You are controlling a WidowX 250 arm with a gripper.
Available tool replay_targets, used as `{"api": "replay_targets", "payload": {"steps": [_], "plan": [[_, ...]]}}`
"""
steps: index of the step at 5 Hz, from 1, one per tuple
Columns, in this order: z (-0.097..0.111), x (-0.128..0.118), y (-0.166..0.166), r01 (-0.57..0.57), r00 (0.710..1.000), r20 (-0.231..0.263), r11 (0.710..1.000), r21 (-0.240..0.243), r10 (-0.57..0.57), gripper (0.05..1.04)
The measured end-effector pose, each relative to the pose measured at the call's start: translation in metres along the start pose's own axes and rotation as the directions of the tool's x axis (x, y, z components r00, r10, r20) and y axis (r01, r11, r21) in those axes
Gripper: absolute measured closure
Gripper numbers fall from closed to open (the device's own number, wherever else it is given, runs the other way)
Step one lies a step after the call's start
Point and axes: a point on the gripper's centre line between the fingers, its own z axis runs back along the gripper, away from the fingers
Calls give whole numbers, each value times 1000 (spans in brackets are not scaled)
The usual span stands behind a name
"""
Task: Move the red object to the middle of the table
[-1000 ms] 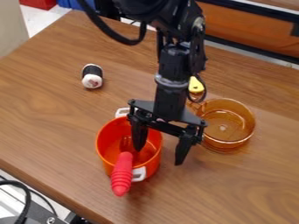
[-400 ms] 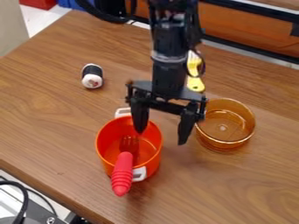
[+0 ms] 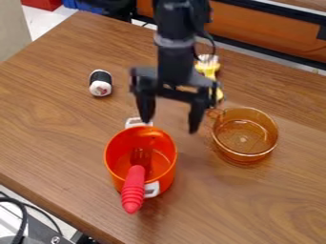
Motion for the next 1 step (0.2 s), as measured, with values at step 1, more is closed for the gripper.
{"api": "replay_targets", "payload": {"steps": [1], "plan": [[14, 29, 15, -55, 998, 43, 998, -10, 55, 87]]}}
